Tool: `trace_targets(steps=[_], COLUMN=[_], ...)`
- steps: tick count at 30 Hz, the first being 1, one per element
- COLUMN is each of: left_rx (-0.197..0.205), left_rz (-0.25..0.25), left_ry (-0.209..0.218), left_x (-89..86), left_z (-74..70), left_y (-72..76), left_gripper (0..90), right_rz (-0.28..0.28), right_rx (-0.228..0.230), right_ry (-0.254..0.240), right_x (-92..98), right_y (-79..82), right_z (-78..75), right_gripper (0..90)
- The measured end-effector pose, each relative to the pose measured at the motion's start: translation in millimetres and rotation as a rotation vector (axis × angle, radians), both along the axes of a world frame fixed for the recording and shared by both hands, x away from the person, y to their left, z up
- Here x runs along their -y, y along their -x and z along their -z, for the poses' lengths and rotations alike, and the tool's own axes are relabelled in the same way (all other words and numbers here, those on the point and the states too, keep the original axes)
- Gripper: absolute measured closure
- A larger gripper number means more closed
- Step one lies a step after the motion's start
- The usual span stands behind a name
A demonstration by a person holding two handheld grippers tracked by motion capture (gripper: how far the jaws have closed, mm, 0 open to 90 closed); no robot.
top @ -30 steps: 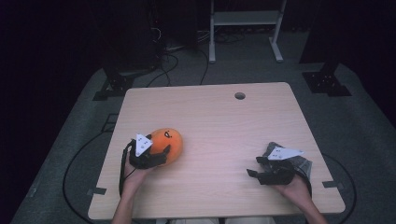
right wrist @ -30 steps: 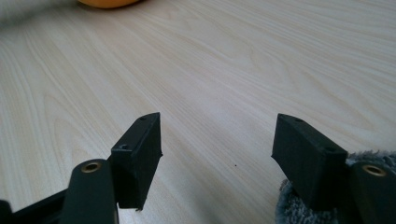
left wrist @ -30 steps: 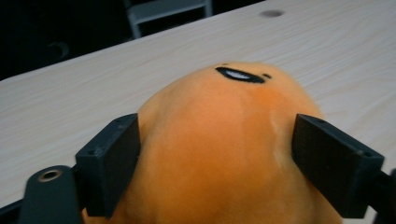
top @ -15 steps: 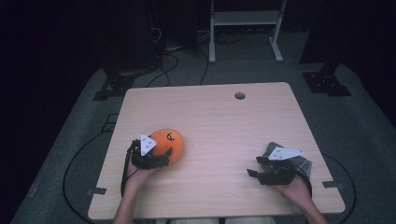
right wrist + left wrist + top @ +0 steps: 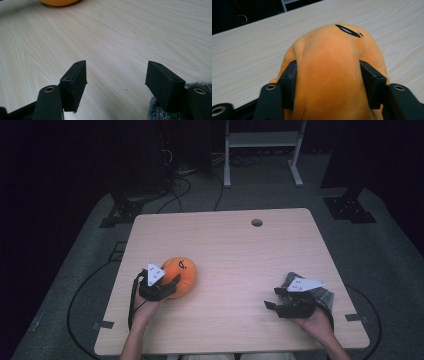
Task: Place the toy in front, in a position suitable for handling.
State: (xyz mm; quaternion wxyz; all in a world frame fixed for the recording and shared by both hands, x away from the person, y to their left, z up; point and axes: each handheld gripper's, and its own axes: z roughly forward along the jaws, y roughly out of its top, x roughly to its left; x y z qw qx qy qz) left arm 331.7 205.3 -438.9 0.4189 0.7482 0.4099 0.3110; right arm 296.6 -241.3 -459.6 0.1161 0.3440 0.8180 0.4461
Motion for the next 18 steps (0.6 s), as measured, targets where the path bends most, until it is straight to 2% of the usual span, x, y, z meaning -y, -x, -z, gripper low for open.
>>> trace_targets(steps=[6,7,8,11,12,13,14,18], left_rx=[0.012,0.017,0.014,0.020,0.025,0.025,0.028,0.041], left_rz=[0.000,0.000,0.008,0.011,0.021,0.021,0.030,0.083], left_ry=[0.035,0.045,0.073,0.088,0.121,0.121,0.141,0.152], left_x=[-1.0,-1.3,-2.2,-1.8,-1.2,-1.2,0.1,13.8], left_z=[-3.3,-3.8,-5.0,-7.1,-9.7,-9.7,-11.8,-18.6], left_y=[1.9,2.2,2.8,4.2,5.3,5.3,6.4,11.1], left_gripper=[46.6,46.8,46.8,46.7,46.7,46.7,46.7,46.3], right_rz=[0.004,0.008,0.008,0.008,0.009,0.009,0.010,0.018], right_rx=[0.003,0.002,0.000,0.003,0.004,0.004,0.003,0.005], right_ry=[-0.003,-0.006,-0.007,-0.006,-0.006,-0.006,-0.007,-0.013], right_x=[2.2,2.8,2.9,3.0,3.1,3.1,3.1,4.5], right_y=[0.0,-0.1,-0.3,0.0,0.1,0.1,0.0,-0.7], right_z=[-0.4,-0.5,-0.5,-0.7,-0.8,-0.8,-0.7,-0.6], right_gripper=[31.9,31.8,31.8,31.8,31.8,31.8,31.9,31.9])
